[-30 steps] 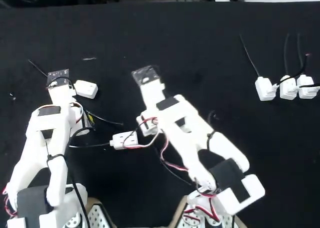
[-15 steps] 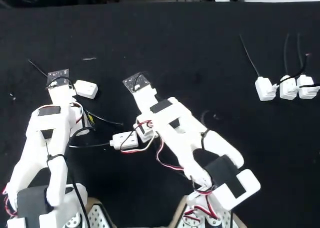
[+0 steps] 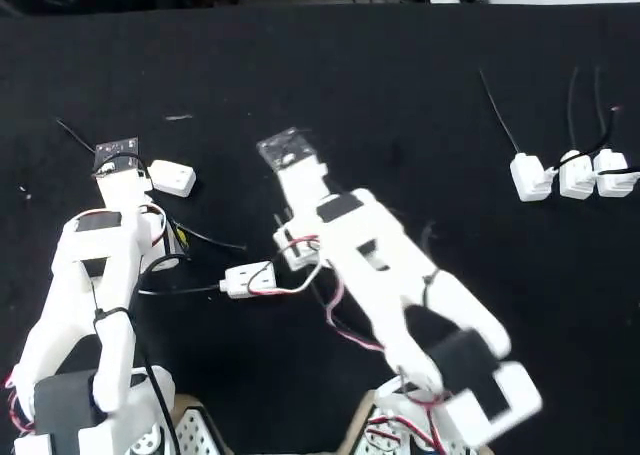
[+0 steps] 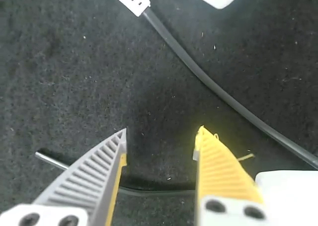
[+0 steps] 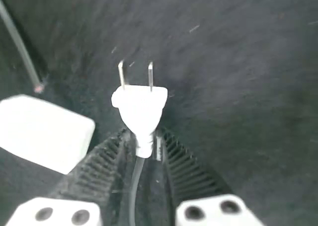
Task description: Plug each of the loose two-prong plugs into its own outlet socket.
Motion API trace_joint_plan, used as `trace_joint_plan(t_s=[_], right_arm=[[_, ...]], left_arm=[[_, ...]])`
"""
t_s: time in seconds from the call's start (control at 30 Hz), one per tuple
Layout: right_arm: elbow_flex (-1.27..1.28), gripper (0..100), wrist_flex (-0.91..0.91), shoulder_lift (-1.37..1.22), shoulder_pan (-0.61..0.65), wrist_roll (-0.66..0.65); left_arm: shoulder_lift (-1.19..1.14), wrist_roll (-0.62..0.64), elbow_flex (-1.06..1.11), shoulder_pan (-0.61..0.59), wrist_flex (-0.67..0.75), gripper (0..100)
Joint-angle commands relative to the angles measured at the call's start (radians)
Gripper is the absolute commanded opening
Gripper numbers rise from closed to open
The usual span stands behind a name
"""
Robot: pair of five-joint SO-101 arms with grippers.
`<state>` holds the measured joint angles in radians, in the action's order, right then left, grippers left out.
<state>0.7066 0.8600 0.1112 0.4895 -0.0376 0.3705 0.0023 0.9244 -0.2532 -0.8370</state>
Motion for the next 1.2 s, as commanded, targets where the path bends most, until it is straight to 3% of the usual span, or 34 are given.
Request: trace_joint_plan(t_s=[0.0,0.2,0.4,0.53,0.73,1.03,1.17], right_arm=[[0.059,1.1,-0.046,0.157,-0.035,-0.092],[0.067,1.1,-0.087,0.14,-0.144,-0.334],[0.05,1.1,-0.252,-0.064,-0.112,-0.341],[-0.054,2.1,-0.141,-0.124,-0.11,-0.339],[-0.067,14.9,-0.109,-0.148,-0.08,-0.333],[-0.084,13.4,-0.124,-0.157,-0.077,-0.328],[-0.088,13.4,-0.124,-0.159,-0.083,-0.269]], left_arm=[[0.029,0.012,-0.007,-0.005,0.008,22],[0.029,0.012,-0.007,-0.004,0.008,22],[0.029,0.012,-0.007,-0.004,0.008,22],[0.029,0.012,-0.007,-0.007,0.008,22],[0.029,0.012,-0.007,-0.002,0.008,22],[0.029,0.012,-0.007,-0.002,0.008,22],[0.029,0.012,-0.007,-0.002,0.008,22]])
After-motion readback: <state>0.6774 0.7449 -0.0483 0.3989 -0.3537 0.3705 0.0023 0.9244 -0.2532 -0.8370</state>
